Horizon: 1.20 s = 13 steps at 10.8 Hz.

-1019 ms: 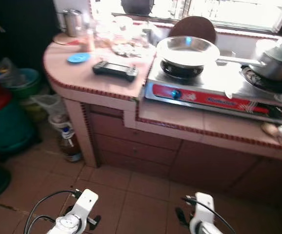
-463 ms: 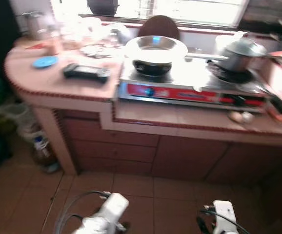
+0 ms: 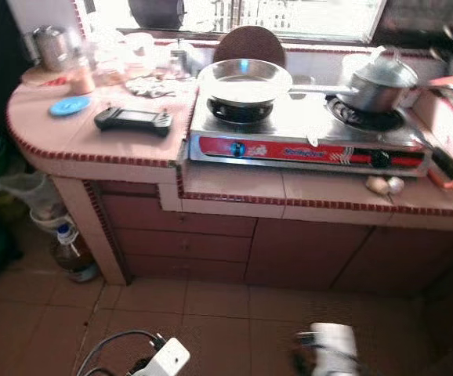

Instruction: Kitchen organization

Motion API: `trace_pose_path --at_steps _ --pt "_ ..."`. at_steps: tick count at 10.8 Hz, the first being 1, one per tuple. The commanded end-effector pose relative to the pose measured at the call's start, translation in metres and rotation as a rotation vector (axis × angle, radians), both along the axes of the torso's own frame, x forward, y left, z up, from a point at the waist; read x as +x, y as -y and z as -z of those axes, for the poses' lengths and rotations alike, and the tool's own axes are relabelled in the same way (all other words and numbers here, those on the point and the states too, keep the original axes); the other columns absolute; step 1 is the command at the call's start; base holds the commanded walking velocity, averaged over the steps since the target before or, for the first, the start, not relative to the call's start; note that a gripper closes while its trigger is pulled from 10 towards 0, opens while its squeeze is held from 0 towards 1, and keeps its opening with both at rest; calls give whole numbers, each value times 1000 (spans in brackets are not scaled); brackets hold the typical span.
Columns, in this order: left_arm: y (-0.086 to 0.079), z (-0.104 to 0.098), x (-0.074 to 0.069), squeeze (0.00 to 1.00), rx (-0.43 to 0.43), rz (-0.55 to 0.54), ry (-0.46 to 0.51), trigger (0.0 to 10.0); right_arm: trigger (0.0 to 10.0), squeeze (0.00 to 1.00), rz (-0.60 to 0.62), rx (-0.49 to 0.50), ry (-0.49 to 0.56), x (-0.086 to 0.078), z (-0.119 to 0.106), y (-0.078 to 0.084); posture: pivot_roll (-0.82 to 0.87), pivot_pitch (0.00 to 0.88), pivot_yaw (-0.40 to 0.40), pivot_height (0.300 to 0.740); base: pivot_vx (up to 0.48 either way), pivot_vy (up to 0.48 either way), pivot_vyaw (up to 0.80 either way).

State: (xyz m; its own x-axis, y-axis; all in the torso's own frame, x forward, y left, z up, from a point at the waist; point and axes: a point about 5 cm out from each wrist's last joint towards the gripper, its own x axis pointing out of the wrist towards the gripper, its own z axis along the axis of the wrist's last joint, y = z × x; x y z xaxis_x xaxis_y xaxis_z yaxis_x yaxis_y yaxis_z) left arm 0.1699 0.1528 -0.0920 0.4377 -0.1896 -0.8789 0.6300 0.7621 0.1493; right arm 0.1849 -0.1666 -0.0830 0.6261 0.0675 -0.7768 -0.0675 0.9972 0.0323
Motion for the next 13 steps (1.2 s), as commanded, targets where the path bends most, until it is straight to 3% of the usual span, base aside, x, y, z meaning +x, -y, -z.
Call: trace_pose_path --at_steps 1,2,4,6,9,11,13 --pt "-10 1 -2 0 -5 -99 9 10000 10000 0 -64 -50 -30 -3 2 2 181 0 -83 740 0 0 0" --pt "-11 -1 0 0 -34 -152 25 10000 10000 0 -69 -52 -28 1 1 0 183 0 -95 740 0 0 0" --pt "-5 -3 8 0 -9 -100 21 10000 10000 0 -162 -84 -19 12 -4 -3 173 0 -96 740 0 0 0" --pt "15 -6 16 0 3 18 29 10000 10000 0 -136 -82 6 19 -8 -1 152 0 -92 740 0 0 0" --pt "37 -10 23 0 -38 -22 63 10000 10000 0 -81 -101 -42 0 0 11 134 0 -82 740 0 0 0" --pt "46 -5 12 0 -8 61 42 10000 10000 0 -20 -105 -62 -7 3 19 90 0 -28 740 0 0 -769" --pt "58 -8 15 0 5 142 53 10000 10000 0 43 -67 -63 -12 5 18 60 0 23 740 0 0 -350"
